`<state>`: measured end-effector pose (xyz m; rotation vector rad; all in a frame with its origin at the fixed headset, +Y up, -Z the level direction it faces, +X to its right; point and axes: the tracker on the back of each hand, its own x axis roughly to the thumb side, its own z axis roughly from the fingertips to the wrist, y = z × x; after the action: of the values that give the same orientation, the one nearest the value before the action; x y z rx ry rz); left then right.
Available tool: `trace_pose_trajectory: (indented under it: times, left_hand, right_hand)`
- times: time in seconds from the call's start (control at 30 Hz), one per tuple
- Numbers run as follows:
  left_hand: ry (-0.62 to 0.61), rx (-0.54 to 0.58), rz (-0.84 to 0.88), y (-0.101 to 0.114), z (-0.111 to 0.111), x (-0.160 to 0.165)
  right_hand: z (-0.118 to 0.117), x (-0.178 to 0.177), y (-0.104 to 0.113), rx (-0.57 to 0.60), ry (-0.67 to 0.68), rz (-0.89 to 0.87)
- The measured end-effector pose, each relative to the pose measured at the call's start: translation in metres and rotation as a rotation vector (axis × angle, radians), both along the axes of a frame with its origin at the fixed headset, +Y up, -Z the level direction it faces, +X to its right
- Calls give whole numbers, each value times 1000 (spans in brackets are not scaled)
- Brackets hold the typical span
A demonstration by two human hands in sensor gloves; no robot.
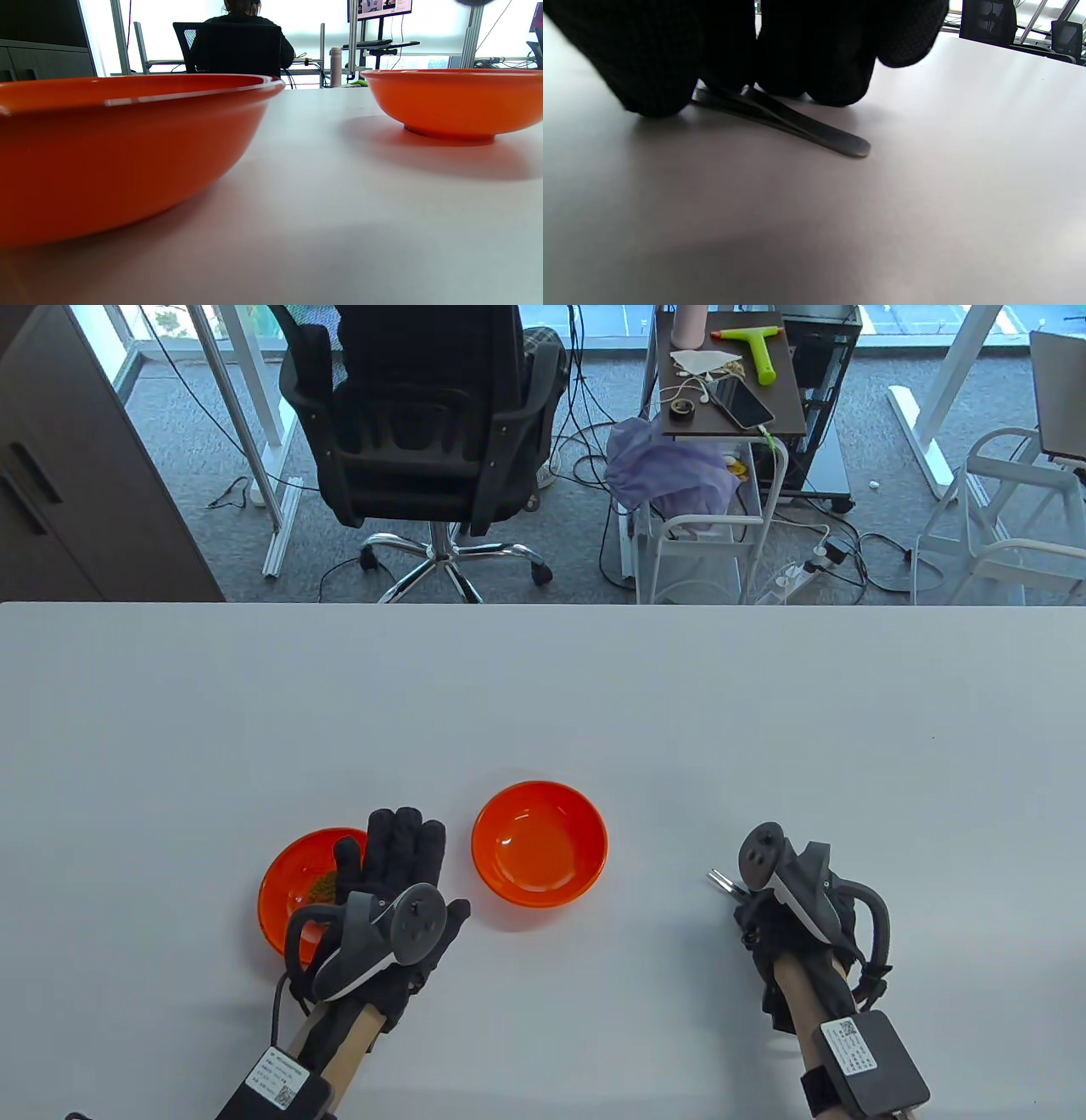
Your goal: Pick sunflower seeds with tweezers into bowl
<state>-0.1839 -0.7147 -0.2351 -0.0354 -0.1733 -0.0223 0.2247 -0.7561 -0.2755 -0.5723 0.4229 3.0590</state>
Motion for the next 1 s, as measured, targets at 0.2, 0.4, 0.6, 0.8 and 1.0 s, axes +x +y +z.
trace_pose_trajectory:
  times: [0.2,0.4,0.6,0.8,1.0]
  left_hand:
    - [8,-5,6,0,-1,-1]
    - [22,-5,13,1,0,-4]
    - [39,1,23,4,-1,-7]
    - [47,-3,34,5,-1,-9]
    - [57,5,63,9,2,-13]
  right_hand:
    - [-1,2,0,18,-6,-22]
    - [-1,4,1,42,-4,-67]
    - [2,7,11,140,-8,-180]
    - [5,11,20,248,-49,-336]
    - [7,15,29,367,-72,-527]
